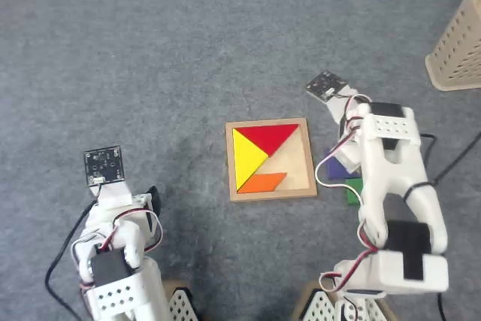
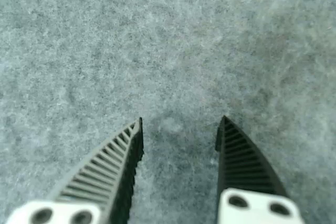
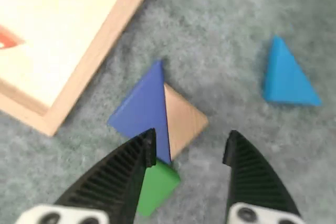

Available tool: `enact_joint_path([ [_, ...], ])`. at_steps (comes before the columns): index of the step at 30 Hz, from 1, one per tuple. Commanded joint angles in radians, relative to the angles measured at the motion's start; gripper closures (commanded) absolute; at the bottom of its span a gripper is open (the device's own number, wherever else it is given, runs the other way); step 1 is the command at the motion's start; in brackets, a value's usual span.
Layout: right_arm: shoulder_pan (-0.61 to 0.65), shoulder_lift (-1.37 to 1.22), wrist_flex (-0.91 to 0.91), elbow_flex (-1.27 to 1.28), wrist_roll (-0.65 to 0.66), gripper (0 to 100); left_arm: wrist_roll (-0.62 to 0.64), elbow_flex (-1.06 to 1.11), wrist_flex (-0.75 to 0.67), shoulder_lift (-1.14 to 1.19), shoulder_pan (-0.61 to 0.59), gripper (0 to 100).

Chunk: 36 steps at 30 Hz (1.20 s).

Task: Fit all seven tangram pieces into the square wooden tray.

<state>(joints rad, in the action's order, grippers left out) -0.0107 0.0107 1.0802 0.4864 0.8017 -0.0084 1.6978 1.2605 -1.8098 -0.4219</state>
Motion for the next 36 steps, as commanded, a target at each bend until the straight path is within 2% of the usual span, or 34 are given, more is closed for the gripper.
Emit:
enact_joint_path([
  [1, 0.015, -0.062, -0.071, -0.017, -0.009, 78.3, -0.005, -0.013, 0.005, -0.014, 0.002, 78],
  [14, -0.027, -0.153, -0.166, -0.017, -0.006, 78.6, -0.005, -0.013, 0.005, -0.014, 0.002, 78],
  [29, -0.038, -0.211, -0.104, -0.044, -0.008, 78.7, -0.005, -0.013, 0.005, -0.014, 0.002, 78],
  [36, -0.038, -0.211, -0.054, -0.043, -0.006, 85.6, -0.005, -0.013, 0.005, -0.014, 0.002, 78],
])
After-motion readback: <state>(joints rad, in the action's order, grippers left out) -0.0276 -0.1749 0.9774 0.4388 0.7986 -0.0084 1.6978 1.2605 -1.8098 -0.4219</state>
